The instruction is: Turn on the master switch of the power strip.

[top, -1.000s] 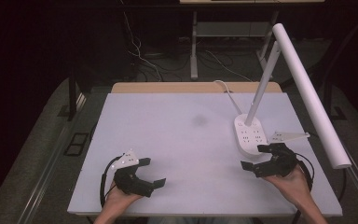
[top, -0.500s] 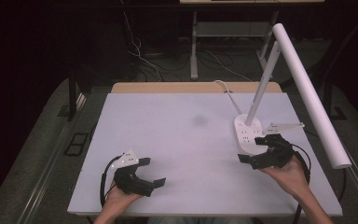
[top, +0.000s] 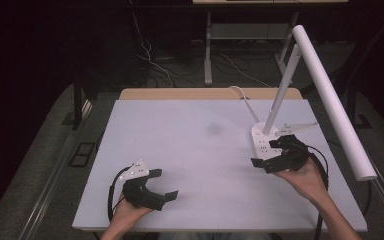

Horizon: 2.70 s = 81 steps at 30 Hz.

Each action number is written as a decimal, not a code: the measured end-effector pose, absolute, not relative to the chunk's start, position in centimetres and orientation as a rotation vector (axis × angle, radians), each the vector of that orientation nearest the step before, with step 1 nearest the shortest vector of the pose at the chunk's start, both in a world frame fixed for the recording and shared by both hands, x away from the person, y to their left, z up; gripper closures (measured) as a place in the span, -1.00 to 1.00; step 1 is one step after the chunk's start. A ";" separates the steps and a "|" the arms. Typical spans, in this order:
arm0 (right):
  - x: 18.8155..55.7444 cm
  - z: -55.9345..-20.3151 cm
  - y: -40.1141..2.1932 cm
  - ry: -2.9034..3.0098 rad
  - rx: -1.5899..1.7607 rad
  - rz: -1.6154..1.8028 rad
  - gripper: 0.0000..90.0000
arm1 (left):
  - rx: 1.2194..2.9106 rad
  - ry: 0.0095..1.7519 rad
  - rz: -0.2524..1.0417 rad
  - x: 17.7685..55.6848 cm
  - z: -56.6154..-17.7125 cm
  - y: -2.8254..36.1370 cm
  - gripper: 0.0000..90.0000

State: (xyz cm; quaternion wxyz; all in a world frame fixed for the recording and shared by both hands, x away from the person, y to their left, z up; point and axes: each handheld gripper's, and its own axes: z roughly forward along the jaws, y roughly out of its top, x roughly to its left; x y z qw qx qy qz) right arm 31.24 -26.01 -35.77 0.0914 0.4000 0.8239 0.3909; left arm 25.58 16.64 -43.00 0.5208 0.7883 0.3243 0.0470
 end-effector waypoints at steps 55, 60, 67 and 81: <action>37.9 -35.8 -23.5 2.490 1.206 0.856 -0.45 | 1.911 0.776 0.085 25.8 -43.2 16.5 -1.00; 38.5 -35.7 -23.2 2.490 1.215 0.820 -0.13 | 1.913 0.775 0.087 25.8 -43.2 16.5 -1.00; 39.4 -36.2 -23.0 2.464 1.211 0.692 0.48 | 1.914 0.771 0.090 25.7 -43.3 16.5 -1.00; 40.9 -37.1 -22.8 2.435 1.224 0.591 0.98 | 1.915 0.766 0.089 25.9 -43.3 16.6 -1.00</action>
